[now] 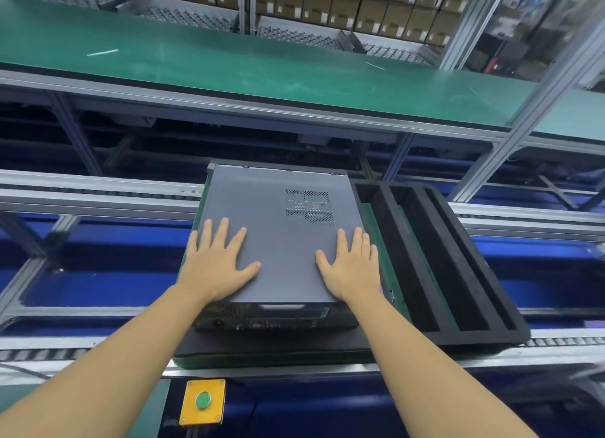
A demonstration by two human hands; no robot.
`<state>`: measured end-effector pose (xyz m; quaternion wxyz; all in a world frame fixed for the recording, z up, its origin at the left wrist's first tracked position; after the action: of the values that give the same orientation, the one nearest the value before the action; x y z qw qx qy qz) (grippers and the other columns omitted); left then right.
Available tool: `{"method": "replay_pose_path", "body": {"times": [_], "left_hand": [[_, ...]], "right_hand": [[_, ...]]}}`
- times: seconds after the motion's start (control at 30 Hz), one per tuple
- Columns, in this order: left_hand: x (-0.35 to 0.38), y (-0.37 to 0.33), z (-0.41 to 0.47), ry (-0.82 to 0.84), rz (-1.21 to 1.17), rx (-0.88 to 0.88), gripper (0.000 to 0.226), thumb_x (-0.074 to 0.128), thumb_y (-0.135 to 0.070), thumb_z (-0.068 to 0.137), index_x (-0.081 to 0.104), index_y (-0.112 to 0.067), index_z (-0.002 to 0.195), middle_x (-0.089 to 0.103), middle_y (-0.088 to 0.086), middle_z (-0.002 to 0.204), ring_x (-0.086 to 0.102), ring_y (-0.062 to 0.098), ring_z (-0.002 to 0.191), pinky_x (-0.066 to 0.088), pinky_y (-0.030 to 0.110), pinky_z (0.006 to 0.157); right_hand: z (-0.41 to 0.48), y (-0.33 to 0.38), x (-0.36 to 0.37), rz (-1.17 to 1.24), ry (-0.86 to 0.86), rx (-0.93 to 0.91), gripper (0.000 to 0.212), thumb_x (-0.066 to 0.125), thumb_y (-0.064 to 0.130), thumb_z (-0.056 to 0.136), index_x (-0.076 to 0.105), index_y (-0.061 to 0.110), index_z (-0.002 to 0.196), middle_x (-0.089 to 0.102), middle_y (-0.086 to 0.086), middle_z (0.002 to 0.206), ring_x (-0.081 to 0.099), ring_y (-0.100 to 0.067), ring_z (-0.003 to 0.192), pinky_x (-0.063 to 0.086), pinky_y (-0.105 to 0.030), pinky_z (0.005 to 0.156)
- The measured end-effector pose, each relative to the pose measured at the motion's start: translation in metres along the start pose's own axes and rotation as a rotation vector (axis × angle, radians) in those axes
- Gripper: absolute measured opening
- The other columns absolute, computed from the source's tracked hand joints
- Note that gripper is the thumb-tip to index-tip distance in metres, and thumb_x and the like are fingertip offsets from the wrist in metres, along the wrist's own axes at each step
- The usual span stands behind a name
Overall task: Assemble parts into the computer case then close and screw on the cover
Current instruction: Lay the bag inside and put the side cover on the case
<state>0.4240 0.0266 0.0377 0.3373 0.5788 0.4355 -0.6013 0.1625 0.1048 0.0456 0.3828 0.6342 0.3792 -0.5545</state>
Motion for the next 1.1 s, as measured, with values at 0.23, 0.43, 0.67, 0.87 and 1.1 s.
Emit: {"method": "replay_pose_path", "body": {"times": [0.23, 0.43, 0.67, 0.87, 1.1], "left_hand": [[-0.006, 0.011, -0.009, 0.187, 0.115, 0.262, 0.116, 0.025, -0.108, 0.044, -0.028, -0.064, 0.137, -0.03, -0.012, 0.159, -0.031, 0.027, 0.146, -0.011, 0.069, 0.111], [-0.007, 0.009, -0.011, 0.185, 0.044, 0.136, 0.117, 0.037, -0.107, 0.035, -0.021, -0.074, 0.131, -0.046, -0.013, 0.15, -0.042, 0.035, 0.138, -0.004, 0.075, 0.108], [-0.011, 0.004, -0.012, 0.252, -0.001, 0.048, 0.125, 0.043, -0.106, 0.029, -0.023, -0.074, 0.13, -0.042, -0.009, 0.154, -0.038, 0.039, 0.14, 0.001, 0.075, 0.108], [-0.009, 0.007, -0.019, 0.181, -0.022, 0.032, 0.13, 0.039, -0.107, 0.031, -0.016, -0.065, 0.141, -0.028, -0.005, 0.161, -0.028, 0.036, 0.146, 0.025, 0.061, 0.112], [-0.009, 0.006, -0.019, 0.167, -0.021, 0.036, 0.132, 0.041, -0.105, 0.032, -0.01, -0.061, 0.145, -0.024, -0.005, 0.162, -0.027, 0.036, 0.146, 0.03, 0.06, 0.111]], "right_hand": [[0.005, 0.001, 0.0, 0.041, 0.002, 0.021, 0.079, 0.015, 0.068, 0.098, 0.004, 0.025, 0.164, -0.009, -0.013, 0.17, -0.009, -0.031, 0.157, 0.001, -0.052, 0.126], [-0.003, -0.013, -0.007, 0.057, 0.126, -0.221, 0.101, 0.019, 0.097, 0.071, 0.005, 0.05, 0.159, -0.027, 0.001, 0.167, -0.025, -0.031, 0.153, -0.004, -0.063, 0.12], [-0.005, -0.029, -0.01, -0.106, 0.306, -0.448, 0.127, 0.05, 0.099, 0.058, -0.022, 0.053, 0.152, -0.036, 0.005, 0.163, -0.033, -0.029, 0.15, -0.011, -0.073, 0.115], [-0.008, -0.032, -0.006, -0.062, 0.219, -0.433, 0.12, 0.042, 0.101, 0.055, -0.012, 0.056, 0.153, -0.026, 0.009, 0.167, -0.023, -0.026, 0.154, -0.003, -0.071, 0.116], [-0.006, -0.032, -0.004, -0.039, 0.226, -0.425, 0.121, 0.047, 0.1, 0.055, -0.01, 0.057, 0.153, -0.024, 0.011, 0.167, -0.025, -0.024, 0.154, -0.003, -0.071, 0.116]]}}
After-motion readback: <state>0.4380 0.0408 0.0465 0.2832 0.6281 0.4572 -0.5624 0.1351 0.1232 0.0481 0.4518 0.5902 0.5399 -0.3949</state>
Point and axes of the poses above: each hand's wrist, its own z-axis towards the middle knuckle, its own x-axis out of the palm, y = z × x, the point moved 1 cm from there along z, towards the middle knuckle
